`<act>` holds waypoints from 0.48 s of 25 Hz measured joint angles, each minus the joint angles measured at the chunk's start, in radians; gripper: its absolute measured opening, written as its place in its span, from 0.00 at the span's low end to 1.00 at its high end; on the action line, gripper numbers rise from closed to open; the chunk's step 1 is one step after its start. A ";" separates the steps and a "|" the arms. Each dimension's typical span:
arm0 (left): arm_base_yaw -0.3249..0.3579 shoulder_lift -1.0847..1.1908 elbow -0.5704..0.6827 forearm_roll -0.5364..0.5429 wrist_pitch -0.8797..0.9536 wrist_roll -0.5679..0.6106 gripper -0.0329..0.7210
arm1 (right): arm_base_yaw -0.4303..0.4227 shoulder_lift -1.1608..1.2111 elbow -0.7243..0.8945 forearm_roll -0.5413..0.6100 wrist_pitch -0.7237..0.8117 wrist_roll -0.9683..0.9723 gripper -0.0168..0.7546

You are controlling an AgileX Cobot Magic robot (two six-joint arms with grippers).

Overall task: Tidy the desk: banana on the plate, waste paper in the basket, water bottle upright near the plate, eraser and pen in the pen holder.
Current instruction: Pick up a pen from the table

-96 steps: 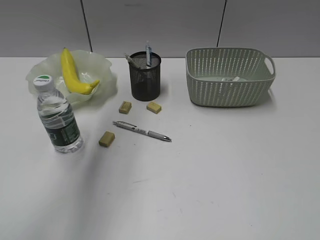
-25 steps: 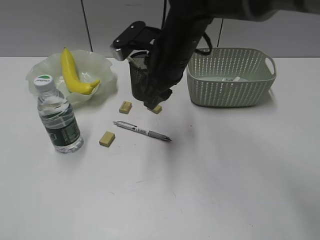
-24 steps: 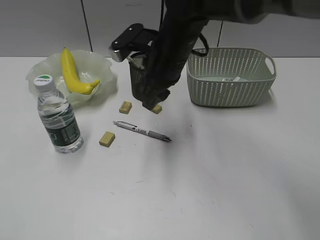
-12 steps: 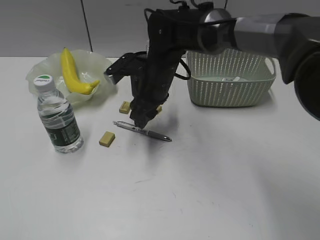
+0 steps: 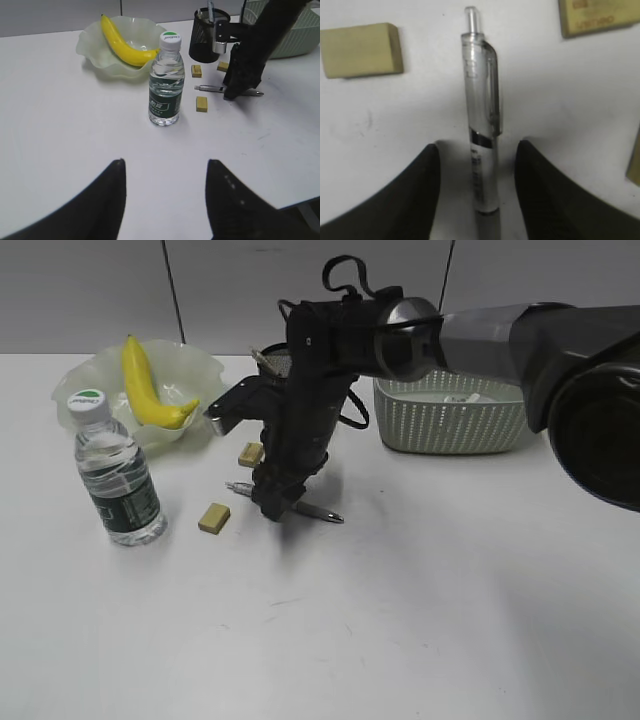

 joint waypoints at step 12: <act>0.000 0.000 0.000 0.000 0.000 0.000 0.55 | 0.000 -0.018 -0.021 -0.009 0.067 0.022 0.16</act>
